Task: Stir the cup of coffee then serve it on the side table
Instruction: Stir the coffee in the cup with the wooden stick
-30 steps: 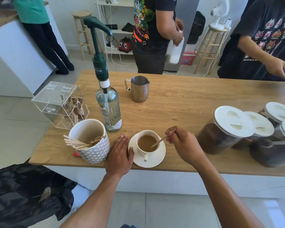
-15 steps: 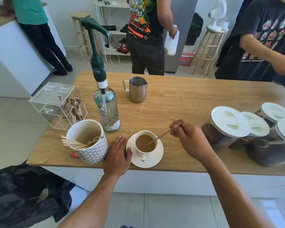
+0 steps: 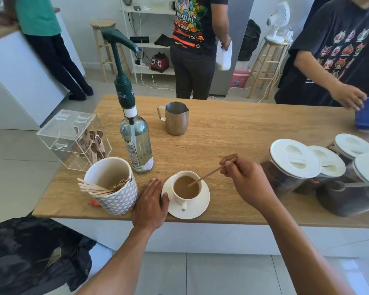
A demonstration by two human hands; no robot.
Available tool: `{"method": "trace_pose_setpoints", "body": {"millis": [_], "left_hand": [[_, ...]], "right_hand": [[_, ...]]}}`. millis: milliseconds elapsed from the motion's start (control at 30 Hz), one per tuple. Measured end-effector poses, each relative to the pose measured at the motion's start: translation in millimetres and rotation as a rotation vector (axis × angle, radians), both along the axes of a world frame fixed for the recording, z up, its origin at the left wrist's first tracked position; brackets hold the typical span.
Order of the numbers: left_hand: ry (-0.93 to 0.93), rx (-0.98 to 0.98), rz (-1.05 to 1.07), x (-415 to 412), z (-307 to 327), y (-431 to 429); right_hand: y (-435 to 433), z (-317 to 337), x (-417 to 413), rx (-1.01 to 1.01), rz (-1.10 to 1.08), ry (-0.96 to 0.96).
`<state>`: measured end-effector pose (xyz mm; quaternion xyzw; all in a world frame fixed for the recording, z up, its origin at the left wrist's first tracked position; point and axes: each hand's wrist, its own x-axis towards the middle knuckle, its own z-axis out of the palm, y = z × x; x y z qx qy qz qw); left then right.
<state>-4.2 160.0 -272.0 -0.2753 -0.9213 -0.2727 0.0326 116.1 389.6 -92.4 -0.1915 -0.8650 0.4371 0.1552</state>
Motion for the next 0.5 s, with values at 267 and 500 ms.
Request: {"method": "trace_pose_setpoints", "body": {"millis": [267, 500], "left_hand": [[0.007, -0.001, 0.014, 1.9, 1.2, -0.5], [0.012, -0.004, 0.014, 1.0, 1.2, -1.3]], "right_hand": [[3.9, -1.5, 2.2, 0.026, -0.025, 0.002], [2.2, 0.4, 3.9, -0.002, -0.053, 0.008]]}}
